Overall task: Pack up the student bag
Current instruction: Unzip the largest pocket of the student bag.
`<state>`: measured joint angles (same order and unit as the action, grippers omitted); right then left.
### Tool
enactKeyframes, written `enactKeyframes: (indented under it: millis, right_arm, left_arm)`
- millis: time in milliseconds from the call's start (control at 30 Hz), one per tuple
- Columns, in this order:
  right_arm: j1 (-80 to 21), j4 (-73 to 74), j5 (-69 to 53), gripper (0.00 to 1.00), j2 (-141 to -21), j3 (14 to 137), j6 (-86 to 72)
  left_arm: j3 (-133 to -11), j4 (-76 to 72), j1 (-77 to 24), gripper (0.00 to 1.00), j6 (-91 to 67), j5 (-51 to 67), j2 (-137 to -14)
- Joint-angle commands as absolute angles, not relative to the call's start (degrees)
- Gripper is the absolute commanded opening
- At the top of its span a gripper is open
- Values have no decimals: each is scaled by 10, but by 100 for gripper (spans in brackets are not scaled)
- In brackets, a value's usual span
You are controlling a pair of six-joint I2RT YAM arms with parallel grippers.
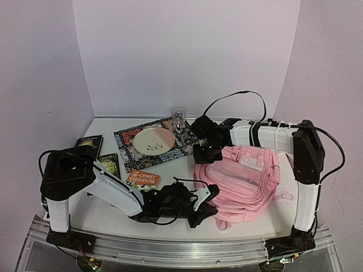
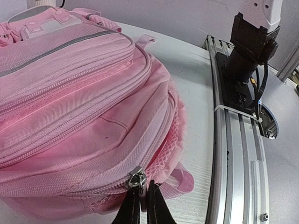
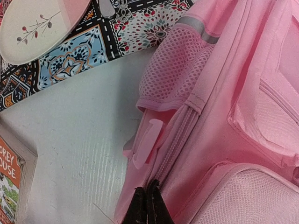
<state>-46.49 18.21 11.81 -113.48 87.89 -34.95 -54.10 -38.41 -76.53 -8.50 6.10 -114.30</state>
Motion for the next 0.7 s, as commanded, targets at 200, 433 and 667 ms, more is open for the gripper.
enactKeyframes:
  millis: [200, 433, 667]
  right_arm:
    - [-444, 74, 89, 11, -1109, 890, -256]
    - [-444, 79, 69, 42, -1019, 815, -238]
    - [-449, 126, 63, 56, -902, 703, -281]
  left_arm:
    - [-537, -369, -785, 26, -118, 29, -1104]
    - [-497, -362, -773, 50, -167, 10, -1056]
    - [-470, -326, -729, 71, -293, -10, -1008]
